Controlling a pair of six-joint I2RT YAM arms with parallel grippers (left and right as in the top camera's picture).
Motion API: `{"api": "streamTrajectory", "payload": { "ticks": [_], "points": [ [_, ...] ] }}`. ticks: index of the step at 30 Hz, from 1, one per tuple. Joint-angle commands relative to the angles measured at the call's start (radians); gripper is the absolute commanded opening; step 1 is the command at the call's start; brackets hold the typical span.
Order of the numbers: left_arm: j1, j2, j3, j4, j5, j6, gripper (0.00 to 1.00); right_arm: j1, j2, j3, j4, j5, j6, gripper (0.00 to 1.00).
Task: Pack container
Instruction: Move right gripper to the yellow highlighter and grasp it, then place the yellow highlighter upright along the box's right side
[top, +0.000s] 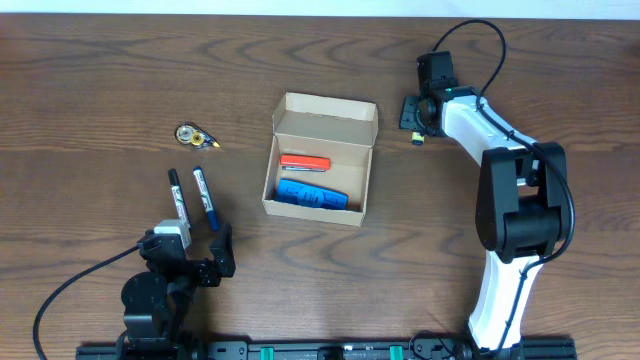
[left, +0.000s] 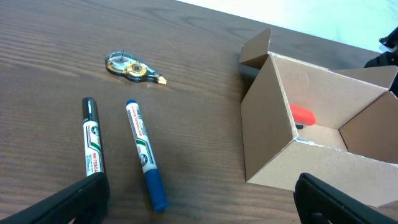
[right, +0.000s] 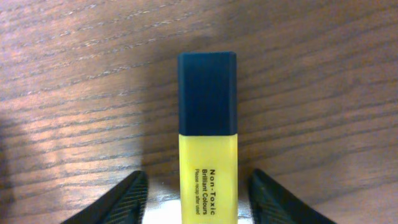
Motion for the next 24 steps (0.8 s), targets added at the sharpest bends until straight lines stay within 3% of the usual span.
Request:
{"api": "streamTrajectory", "payload": {
  "ticks": [1,8,14,24],
  "points": [
    [0.006,-0.006,-0.019,-0.001,0.006,-0.014,0.95,-0.009,0.039,0.01,-0.01,-0.021,0.005,0.45],
    [0.006,-0.006,-0.019,-0.001,0.006,-0.014,0.95,-0.009,0.037,0.012,-0.026,-0.075,0.012,0.29],
    [0.006,-0.006,-0.019,-0.001,0.006,-0.014,0.95,-0.009,0.01,0.039,-0.093,-0.091,0.012,0.22],
    [0.006,-0.006,-0.019,-0.001,0.006,-0.014,0.96,-0.007,-0.261,0.068,-0.243,-0.091,0.011,0.14]
  ]
}}
